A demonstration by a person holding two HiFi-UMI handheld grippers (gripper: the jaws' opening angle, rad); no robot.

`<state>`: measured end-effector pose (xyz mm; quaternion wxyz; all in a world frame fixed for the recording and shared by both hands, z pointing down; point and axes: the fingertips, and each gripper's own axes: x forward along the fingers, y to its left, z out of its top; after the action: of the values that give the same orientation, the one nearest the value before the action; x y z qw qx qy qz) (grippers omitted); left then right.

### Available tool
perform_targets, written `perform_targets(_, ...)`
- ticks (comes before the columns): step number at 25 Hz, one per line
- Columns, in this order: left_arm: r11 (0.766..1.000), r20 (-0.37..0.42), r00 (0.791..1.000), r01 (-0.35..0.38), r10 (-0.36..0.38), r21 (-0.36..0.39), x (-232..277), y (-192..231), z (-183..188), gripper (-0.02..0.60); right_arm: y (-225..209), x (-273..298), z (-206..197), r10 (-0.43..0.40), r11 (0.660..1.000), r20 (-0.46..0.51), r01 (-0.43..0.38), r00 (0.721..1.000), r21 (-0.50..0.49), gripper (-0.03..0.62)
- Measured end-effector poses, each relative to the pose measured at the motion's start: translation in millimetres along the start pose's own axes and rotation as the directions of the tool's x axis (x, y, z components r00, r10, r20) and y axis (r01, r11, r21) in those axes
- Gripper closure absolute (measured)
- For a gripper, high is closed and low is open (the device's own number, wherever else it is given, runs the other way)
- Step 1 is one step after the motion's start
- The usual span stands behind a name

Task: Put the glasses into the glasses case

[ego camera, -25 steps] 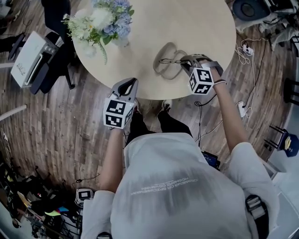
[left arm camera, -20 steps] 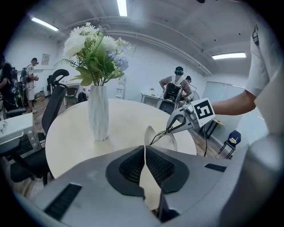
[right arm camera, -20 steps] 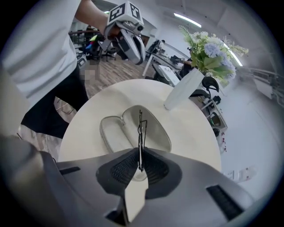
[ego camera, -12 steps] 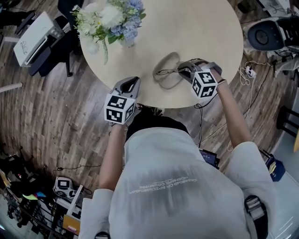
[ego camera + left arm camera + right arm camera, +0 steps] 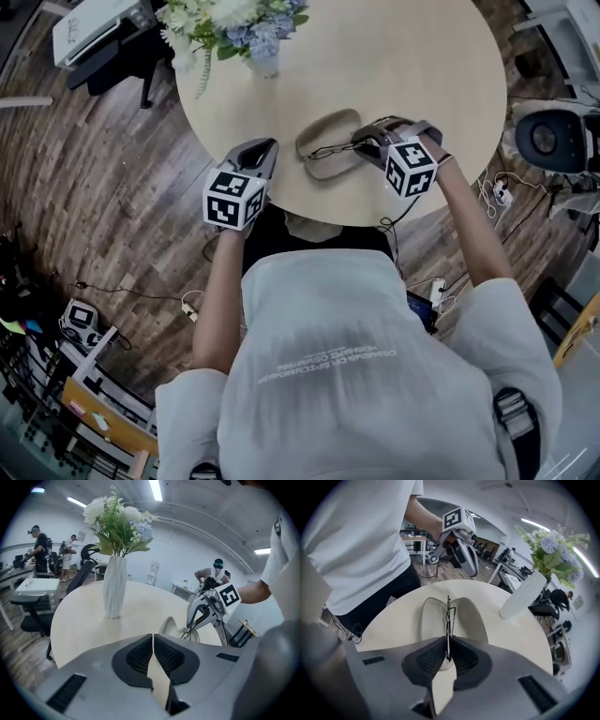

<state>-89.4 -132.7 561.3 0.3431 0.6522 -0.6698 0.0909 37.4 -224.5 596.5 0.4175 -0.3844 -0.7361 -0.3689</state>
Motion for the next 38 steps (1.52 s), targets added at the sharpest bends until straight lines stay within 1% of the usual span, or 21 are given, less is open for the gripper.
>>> perform_targets(1, 0.999, 0.013, 0.999, -0.04, 0.04, -0.033, -1, -5, -4, 0.561, 3, 0, -3, 0.022, 0.998, 0.006, -0.021, 1.0, -0.062, 0.56)
perform_targets(3, 0.992, 0.037, 0.995, -0.092, 0.095, -0.087, 0, -18, -8, 0.561, 8, -1, -11, 0.041, 0.984, 0.008, -0.039, 0.999, -0.174, 0.56)
perform_targets(5, 0.984, 0.05, 0.989, -0.134, 0.141, -0.12, 5, -32, -12, 0.561, 9, -2, -23, 0.038, 0.964, 0.024, -0.03, 0.999, -0.264, 0.56)
perform_targets(8, 0.961, 0.055, 0.972, -0.216, 0.228, -0.171, 7, -46, -21, 0.561, 6, 4, -30, 0.028, 0.919, 0.056, -0.004, 0.998, -0.394, 0.56)
perform_targets(9, 0.952, 0.057, 0.966, -0.239, 0.254, -0.191, 4, -48, -24, 0.561, 4, 7, -26, 0.027, 0.907, 0.074, 0.006, 0.997, -0.42, 0.559)
perform_targets(11, 0.937, 0.06, 0.954, -0.275, 0.294, -0.216, -4, -50, -28, 0.561, 0, 12, -16, 0.029, 0.894, 0.112, 0.025, 0.993, -0.448, 0.556)
perform_targets(13, 0.928, 0.072, 0.945, -0.295, 0.318, -0.226, -10, -54, -27, 0.561, 0, 17, -10, 0.037, 0.885, 0.132, 0.029, 0.991, -0.464, 0.551)
perform_targets(15, 0.923, 0.102, 0.939, -0.298, 0.33, -0.244, -11, -60, -25, 0.561, 6, 20, -11, 0.057, 0.885, 0.135, 0.012, 0.989, -0.466, 0.544)
perform_targets(17, 0.917, 0.118, 0.932, -0.303, 0.342, -0.259, -12, -67, -29, 0.561, 12, 24, -10, 0.081, 0.889, 0.132, -0.012, 0.988, -0.458, 0.515)
perform_targets(19, 0.91, 0.118, 0.926, -0.319, 0.358, -0.264, -15, -71, -33, 0.561, 15, 27, -10, 0.094, 0.892, 0.119, -0.03, 0.988, -0.452, 0.452)
perform_targets(20, 0.907, 0.12, 0.923, -0.325, 0.365, -0.267, -17, -72, -34, 0.561, 15, 27, -11, 0.098, 0.894, 0.109, -0.039, 0.989, -0.447, 0.431)
perform_targets(22, 0.901, 0.131, 0.918, -0.328, 0.375, -0.283, -20, -74, -34, 0.561, 12, 24, -15, 0.121, 0.908, 0.099, -0.07, 0.988, -0.413, 0.405)
perform_targets(24, 0.891, 0.144, 0.911, -0.328, 0.386, -0.313, -24, -74, -35, 0.561, 9, 20, -17, 0.156, 0.927, 0.108, -0.108, 0.982, -0.359, 0.383)
perform_targets(26, 0.88, 0.153, 0.904, -0.331, 0.4, -0.341, -28, -73, -38, 0.561, 5, 16, -19, 0.174, 0.939, 0.12, -0.128, 0.977, -0.32, 0.371)
perform_targets(30, 0.87, 0.157, 0.895, -0.344, 0.417, -0.353, -36, -73, -41, 0.561, -1, 6, -25, 0.168, 0.955, 0.125, -0.131, 0.978, -0.265, 0.362)
perform_targets(32, 0.869, 0.164, 0.891, -0.349, 0.424, -0.35, -41, -74, -41, 0.561, -4, -1, -28, 0.166, 0.97, 0.14, -0.136, 0.976, -0.2, 0.362)
perform_targets(35, 0.874, 0.17, 0.885, -0.367, 0.433, -0.319, -46, -77, -36, 0.561, -9, -19, -30, 0.135, 0.991, 0.218, -0.126, 0.967, -0.052, 0.364)
perform_targets(37, 0.884, 0.171, 0.883, -0.385, 0.436, -0.265, -48, -79, -29, 0.561, -18, -35, -31, 0.067, 0.995, 0.272, -0.085, 0.96, 0.056, 0.385)
perform_targets(38, 0.889, 0.173, 0.882, -0.395, 0.438, -0.232, -49, -80, -24, 0.561, -24, -44, -31, 0.022, 0.991, 0.29, -0.058, 0.957, 0.118, 0.409)
